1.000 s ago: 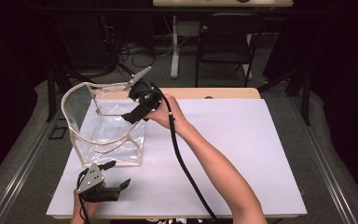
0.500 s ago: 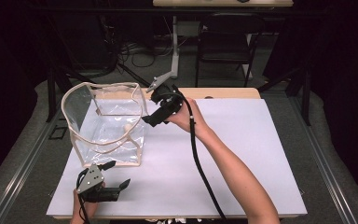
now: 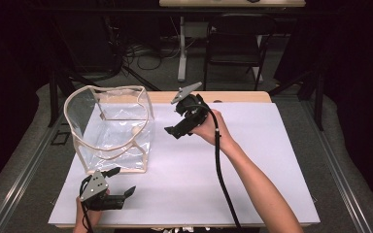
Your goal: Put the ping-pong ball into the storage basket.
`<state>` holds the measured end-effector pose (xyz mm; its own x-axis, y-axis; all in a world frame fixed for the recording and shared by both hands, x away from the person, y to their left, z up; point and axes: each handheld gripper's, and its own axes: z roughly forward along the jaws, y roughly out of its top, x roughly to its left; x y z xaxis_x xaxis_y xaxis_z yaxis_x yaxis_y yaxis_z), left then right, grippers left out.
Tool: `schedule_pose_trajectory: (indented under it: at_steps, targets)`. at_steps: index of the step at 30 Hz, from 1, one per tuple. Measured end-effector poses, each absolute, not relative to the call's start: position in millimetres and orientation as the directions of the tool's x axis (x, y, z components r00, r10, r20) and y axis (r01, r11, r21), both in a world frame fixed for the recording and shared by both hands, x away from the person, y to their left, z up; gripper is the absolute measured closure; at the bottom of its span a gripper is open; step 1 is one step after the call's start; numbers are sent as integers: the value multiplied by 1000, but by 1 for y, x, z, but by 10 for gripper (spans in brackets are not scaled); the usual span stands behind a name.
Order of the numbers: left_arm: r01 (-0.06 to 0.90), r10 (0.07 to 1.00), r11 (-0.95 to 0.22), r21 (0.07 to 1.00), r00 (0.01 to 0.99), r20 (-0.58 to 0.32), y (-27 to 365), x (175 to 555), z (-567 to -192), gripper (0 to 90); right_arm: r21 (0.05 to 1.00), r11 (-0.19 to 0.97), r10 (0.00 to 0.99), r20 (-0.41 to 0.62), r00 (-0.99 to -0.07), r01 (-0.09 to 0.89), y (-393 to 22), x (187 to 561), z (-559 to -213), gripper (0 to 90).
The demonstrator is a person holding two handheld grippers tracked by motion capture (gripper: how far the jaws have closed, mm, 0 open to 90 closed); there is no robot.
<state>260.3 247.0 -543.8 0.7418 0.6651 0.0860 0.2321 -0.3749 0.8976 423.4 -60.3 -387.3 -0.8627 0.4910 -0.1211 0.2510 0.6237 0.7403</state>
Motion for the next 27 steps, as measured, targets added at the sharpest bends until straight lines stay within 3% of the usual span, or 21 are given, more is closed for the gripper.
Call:
schedule_pose_trajectory:
  at_steps: [27]
  targets:
    - [234,666,-377,896,741,87,247,260,-544,161,729,607,545,-93,-833,316,-111,399,-433,0]
